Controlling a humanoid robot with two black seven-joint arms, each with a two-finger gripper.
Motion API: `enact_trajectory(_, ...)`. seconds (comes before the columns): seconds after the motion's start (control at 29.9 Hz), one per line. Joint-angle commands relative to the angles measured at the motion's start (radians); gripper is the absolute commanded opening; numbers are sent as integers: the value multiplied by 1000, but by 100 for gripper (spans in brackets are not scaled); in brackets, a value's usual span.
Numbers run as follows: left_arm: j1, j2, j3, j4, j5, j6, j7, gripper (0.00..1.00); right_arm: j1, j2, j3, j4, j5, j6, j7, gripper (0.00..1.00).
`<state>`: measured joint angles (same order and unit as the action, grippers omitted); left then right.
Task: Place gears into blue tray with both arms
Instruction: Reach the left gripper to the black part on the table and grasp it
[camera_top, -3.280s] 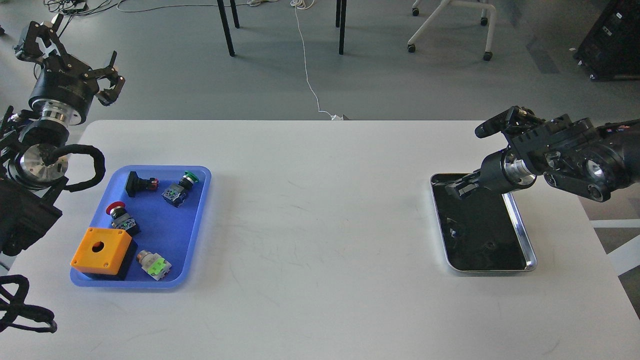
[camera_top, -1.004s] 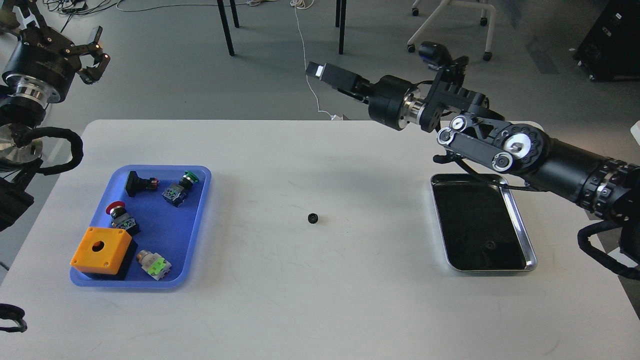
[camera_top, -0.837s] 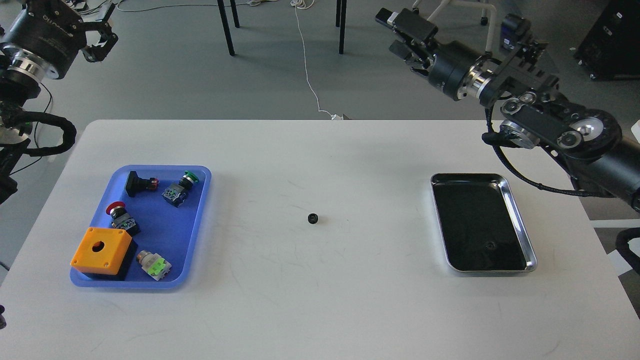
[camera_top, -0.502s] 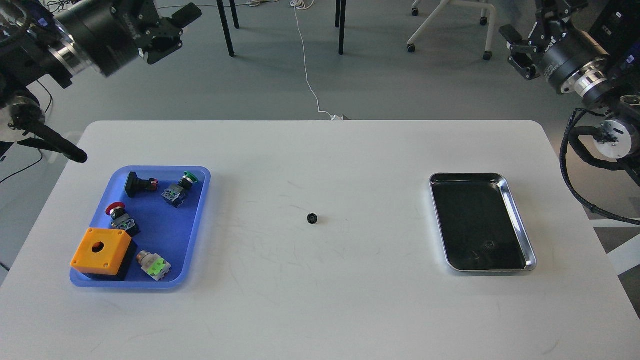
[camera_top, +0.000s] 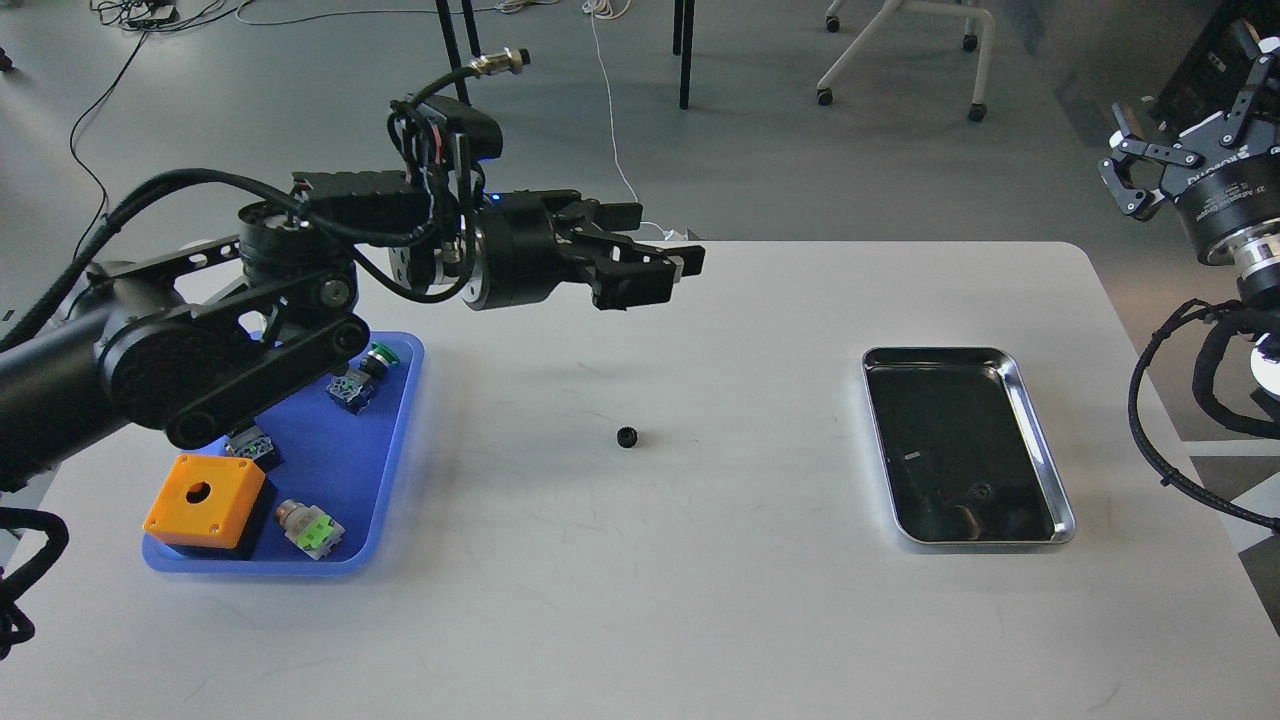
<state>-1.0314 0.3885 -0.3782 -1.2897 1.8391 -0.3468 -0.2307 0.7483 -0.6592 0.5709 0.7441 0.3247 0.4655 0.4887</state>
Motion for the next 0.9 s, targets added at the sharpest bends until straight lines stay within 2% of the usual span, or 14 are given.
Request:
enact_trajectory(0.0, 2, -115, 70, 84, 109, 15, 1, 87, -75, 1, 61, -2, 24, 23, 0, 98)
enact_trajectory(0.2, 8, -198, 270, 280, 137, 179, -10, 79, -188, 3, 142, 3, 25, 23, 0, 98)
enact_trajectory(0.3, 10, -198, 349, 305, 138, 245, -38, 70, -210, 3, 150, 21, 25, 23, 0, 98)
enact_trajectory(0.4, 25, -189, 392, 306, 143, 253, -56, 66, -216, 1, 153, 34, 24, 23, 0, 98)
enact_trajectory(0.64, 68, -165, 398, 317, 143, 253, -53, 53, -216, 1, 159, 37, 24, 23, 0, 98)
enact_trajectory(0.87, 100, -184, 394, 424, 143, 259, -53, 46, -216, 3, 159, 49, 24, 23, 0, 98)
